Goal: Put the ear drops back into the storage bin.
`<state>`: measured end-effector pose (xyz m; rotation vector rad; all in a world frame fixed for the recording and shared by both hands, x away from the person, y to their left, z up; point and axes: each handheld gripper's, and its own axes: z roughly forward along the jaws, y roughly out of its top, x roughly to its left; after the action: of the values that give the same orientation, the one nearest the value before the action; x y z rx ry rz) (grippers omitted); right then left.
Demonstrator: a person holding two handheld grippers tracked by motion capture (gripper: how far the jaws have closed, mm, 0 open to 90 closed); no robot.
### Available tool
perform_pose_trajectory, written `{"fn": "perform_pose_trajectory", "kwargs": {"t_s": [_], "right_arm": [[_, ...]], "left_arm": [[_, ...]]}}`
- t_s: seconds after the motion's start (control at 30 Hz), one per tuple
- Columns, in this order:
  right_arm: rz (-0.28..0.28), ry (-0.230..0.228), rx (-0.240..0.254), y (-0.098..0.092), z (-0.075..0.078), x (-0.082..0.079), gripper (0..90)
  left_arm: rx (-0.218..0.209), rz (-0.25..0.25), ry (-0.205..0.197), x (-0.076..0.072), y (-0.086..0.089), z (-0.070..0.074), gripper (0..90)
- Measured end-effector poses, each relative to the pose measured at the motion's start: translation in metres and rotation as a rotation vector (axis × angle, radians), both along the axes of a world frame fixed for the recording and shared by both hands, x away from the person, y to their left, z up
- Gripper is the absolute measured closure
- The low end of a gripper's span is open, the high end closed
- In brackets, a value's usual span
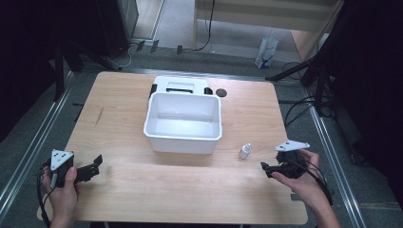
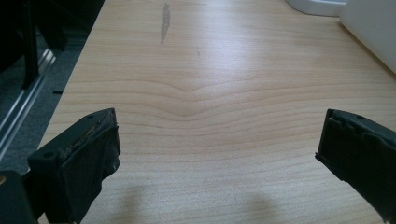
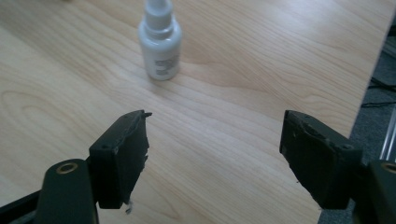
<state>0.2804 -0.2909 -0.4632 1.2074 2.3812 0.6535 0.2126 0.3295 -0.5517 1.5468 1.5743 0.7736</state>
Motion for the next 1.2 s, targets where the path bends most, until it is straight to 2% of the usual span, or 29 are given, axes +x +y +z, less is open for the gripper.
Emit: {"fn": "perform_pose_trajectory", "kwargs": {"t_s": [0.07,0.17,0.23,0.3,0.4,0.43,0.47,0.53,0.57,0.6,0.8,0.97,1.03,1.07,1.2], "right_arm": [[0.036,0.04,-0.027,0.007,0.006,0.005,25.0],[0.074,0.063,-0.07,0.016,0.013,0.013,26.5],[0.107,0.089,-0.098,0.02,0.018,0.02,31.5],[0.157,0.125,-0.105,0.023,0.022,0.027,38.5],[0.236,0.177,-0.113,0.029,0.027,0.039,44.1],[0.236,0.177,-0.113,0.029,0.027,0.039,44.1],[0.288,0.209,-0.148,0.036,0.031,0.045,47.6],[0.287,0.254,-0.172,0.041,0.033,0.05,52.9],[0.289,0.289,-0.167,0.043,0.035,0.055,55.2],[0.288,0.301,-0.17,0.046,0.035,0.058,56.7],[0.295,0.326,-0.177,0.058,0.03,0.074,63.6],[0.255,0.366,-0.156,0.066,0.028,0.087,61.9],[0.254,0.365,-0.165,0.067,0.028,0.088,62.1],[0.247,0.372,-0.183,0.07,0.026,0.089,64.9],[0.21,0.434,-0.189,0.076,0.022,0.092,69.4]], "left_arm": [[0.004,0.0,0.002,0.0,0.0,0.0,0.0],[0.027,0.01,-0.012,0.0,-0.002,0.0,0.0],[0.037,0.009,-0.015,0.0,-0.003,0.0,0.0],[0.041,0.007,-0.013,0.001,-0.004,0.001,0.0],[0.045,0.002,-0.013,0.003,-0.004,0.0,0.0],[0.045,0.002,-0.013,0.003,-0.004,0.0,0.0],[0.046,0.001,-0.011,0.003,-0.004,0.0,0.0],[0.034,-0.006,-0.003,0.004,-0.003,0.0,0.0],[0.03,-0.008,-0.001,0.004,-0.003,0.0,0.0],[0.027,-0.011,0.001,0.005,-0.002,0.0,0.0],[0.023,-0.024,0.012,0.006,-0.003,0.0,0.1],[0.022,-0.027,0.018,0.006,-0.003,0.0,0.1],[0.023,-0.027,0.021,0.006,-0.003,0.0,0.2],[0.023,-0.026,0.023,0.007,-0.003,0.0,0.3],[0.027,-0.027,0.028,0.007,-0.003,0.0,0.3]]}}
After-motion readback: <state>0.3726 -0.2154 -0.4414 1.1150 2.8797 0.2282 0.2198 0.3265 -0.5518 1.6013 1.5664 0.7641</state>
